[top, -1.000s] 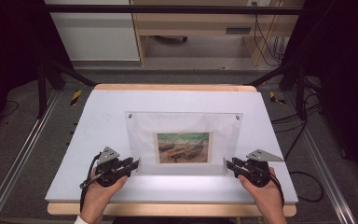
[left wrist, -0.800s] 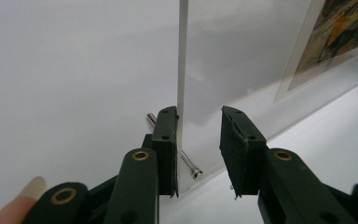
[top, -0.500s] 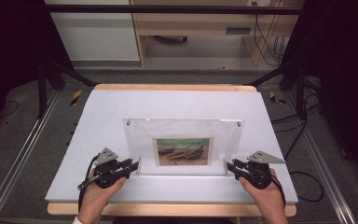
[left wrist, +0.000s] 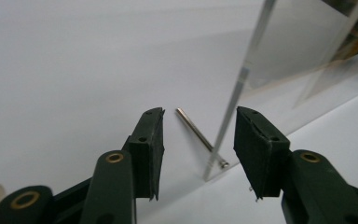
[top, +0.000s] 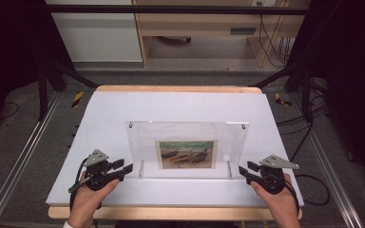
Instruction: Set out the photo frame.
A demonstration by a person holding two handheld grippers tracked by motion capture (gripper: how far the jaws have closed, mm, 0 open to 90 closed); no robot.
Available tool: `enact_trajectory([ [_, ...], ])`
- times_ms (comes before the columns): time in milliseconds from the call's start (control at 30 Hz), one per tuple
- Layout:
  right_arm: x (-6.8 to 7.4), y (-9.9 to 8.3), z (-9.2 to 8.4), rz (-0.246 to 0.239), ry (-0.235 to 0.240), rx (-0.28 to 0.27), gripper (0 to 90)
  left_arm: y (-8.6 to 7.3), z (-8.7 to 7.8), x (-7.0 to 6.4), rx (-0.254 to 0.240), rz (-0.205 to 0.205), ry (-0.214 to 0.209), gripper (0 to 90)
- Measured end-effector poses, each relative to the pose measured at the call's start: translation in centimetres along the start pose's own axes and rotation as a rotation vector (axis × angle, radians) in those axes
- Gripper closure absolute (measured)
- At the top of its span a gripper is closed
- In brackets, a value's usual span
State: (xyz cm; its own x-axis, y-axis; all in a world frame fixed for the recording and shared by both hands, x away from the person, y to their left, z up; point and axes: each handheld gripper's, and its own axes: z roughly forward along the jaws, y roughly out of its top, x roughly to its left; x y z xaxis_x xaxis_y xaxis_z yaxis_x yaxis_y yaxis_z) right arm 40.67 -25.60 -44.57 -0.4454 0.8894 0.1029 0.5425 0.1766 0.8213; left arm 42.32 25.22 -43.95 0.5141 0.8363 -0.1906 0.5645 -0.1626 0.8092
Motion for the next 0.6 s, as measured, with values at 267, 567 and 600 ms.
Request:
enact_trajectory([
  [267,-1.4,-0.5,-0.1,0.018,-0.107,0.000,45.4,0.2,-0.6,1.5,-0.028,0.012,0.116,41.7],
  [567,-2.3,-0.7,0.5,-0.012,-0.219,0.021,27.2,0.4,-0.7,2.2,-0.020,0.085,0.239,31.5],
  [600,-2.4,-0.7,0.5,-0.021,-0.232,0.022,25.3,0.5,-0.6,2.3,-0.016,0.099,0.254,30.1],
])
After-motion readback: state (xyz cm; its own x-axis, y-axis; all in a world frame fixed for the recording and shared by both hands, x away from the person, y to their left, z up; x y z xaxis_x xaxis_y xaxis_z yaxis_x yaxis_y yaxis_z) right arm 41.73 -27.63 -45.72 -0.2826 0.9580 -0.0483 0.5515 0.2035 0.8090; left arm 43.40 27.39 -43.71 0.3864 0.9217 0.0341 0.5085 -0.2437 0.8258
